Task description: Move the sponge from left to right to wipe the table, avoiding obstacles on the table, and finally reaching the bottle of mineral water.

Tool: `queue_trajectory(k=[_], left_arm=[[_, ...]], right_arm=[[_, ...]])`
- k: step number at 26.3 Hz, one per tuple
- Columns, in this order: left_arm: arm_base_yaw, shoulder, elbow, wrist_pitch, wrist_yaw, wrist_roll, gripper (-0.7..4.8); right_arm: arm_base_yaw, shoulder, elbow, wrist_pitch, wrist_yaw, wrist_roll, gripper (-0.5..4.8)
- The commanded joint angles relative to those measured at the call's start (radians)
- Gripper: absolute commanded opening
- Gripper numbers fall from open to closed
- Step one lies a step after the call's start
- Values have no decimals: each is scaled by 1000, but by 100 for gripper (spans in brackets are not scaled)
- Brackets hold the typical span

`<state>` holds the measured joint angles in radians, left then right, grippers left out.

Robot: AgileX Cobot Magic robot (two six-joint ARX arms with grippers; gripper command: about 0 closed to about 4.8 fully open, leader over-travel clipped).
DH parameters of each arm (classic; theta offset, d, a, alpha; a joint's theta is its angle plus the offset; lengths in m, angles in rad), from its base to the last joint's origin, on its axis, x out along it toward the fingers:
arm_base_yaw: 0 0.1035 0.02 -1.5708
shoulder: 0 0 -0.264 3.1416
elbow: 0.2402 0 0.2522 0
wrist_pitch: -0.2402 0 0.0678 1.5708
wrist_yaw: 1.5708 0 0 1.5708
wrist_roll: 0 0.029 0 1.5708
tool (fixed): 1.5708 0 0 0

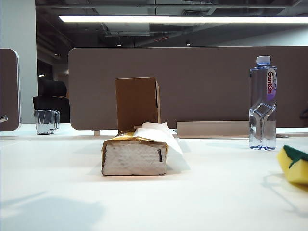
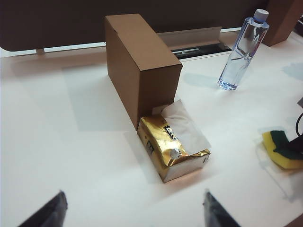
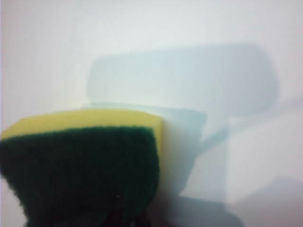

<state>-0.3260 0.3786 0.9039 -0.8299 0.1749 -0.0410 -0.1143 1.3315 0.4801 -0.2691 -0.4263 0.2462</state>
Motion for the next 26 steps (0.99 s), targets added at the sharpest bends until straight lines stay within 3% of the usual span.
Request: queue_trajectory(k=[1, 8, 26], left_arm=[[2, 0, 7, 12, 5, 3, 372], [2, 0, 6, 13, 4, 3, 372], [2, 0, 6, 16, 2, 3, 372]], right_arm=[[-11, 56, -44, -87, 298, -3, -9], [-11, 175, -10, -42, 294, 0, -9], [-11, 448, 267, -9, 294, -1, -9]])
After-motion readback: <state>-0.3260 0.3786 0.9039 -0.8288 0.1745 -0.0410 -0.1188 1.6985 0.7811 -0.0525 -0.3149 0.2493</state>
